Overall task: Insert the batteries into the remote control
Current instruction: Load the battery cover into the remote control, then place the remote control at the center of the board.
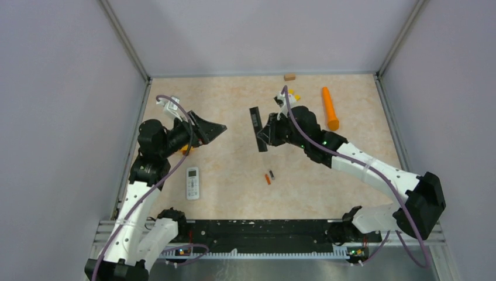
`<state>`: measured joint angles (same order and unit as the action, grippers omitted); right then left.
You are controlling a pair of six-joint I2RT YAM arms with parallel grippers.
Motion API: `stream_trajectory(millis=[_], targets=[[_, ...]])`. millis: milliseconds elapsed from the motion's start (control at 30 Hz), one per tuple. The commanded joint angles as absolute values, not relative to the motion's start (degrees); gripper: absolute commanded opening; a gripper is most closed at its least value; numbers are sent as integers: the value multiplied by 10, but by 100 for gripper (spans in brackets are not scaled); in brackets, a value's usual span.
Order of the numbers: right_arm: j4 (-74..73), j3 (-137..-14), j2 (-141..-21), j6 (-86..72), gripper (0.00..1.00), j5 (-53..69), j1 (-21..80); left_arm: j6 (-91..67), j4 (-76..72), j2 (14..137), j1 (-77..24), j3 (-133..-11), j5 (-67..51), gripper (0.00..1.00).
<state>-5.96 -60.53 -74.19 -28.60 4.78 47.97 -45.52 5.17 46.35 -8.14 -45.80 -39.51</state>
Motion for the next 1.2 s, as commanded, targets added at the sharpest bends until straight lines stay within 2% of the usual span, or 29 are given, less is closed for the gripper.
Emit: stream_trajectory(millis=[0, 200, 400, 567, 933, 967, 1067, 1167], targets=[[-201, -638, -732, -218, 0, -165, 429, -404, 142, 446, -80, -474, -238, 99], [-241, -598, -738, -203, 0, -240, 341, -369, 245, 434, -78, -507, -118, 99], [-278, -607, -820, -204, 0, -366, 296, -352, 239, 427, -78, -496, -144, 99], [-272, -620, -904, -200, 0, -411, 295, -342, 245, 433, -78, -496, -161, 99], [-255, -620, -1008, -198, 0, -396, 295, -335, 290, 444, -78, -498, -70, 99], [-254, -619, -1013, -199, 2, -393, 295, -340, 294, 448, -78, -498, -64, 99], [-242, -613, -1019, -206, 22, -388, 297, -353, 308, 457, -78, -498, -52, 99], [-232, -606, -1011, -207, 32, -364, 296, -360, 330, 469, -78, -496, -30, 99]])
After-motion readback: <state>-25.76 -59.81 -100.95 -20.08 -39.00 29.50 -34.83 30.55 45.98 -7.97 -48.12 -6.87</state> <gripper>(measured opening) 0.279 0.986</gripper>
